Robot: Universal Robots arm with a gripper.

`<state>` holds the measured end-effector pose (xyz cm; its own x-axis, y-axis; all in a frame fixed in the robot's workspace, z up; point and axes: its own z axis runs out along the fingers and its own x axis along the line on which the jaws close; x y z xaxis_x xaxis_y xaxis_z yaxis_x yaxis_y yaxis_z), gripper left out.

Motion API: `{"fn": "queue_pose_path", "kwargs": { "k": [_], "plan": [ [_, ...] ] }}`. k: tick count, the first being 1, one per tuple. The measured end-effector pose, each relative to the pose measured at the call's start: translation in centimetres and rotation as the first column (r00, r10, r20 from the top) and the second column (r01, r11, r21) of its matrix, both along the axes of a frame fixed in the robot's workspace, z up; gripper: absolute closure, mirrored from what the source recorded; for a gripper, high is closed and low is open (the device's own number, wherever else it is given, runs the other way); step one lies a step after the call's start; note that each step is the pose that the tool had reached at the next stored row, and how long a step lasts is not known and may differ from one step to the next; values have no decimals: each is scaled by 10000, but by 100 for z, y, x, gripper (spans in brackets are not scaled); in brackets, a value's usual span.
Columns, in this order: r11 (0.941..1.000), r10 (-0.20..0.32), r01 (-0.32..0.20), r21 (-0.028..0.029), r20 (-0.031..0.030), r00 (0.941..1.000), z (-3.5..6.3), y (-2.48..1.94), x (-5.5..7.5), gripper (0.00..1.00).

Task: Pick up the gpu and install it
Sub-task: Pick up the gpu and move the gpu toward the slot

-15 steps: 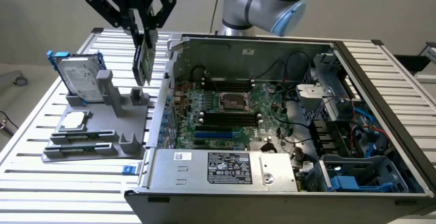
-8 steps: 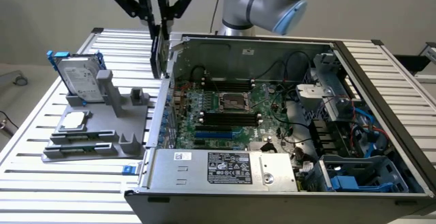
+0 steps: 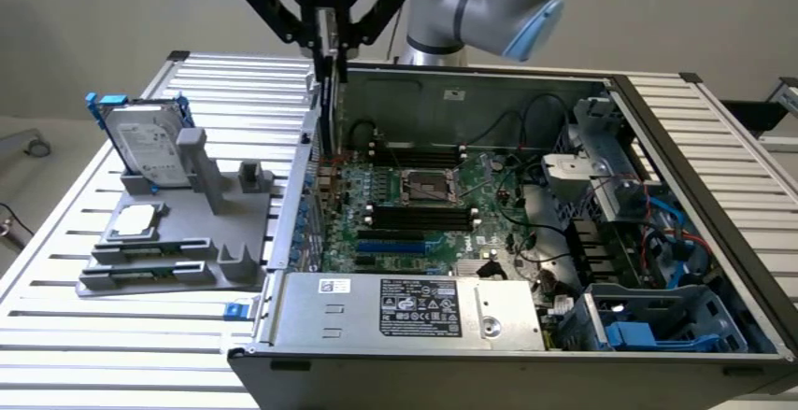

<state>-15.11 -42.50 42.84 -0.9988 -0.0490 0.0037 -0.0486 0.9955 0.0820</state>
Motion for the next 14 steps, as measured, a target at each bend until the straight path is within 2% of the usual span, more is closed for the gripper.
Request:
{"fn": "queue_pose_path", "kwargs": {
  "k": [7,14],
  "plan": [
    [10000,0,0,-52,0,10000,-112,-7,320,74],
    [9999,0,0,-160,1,10000,-180,-20,637,74]
  ]
}}
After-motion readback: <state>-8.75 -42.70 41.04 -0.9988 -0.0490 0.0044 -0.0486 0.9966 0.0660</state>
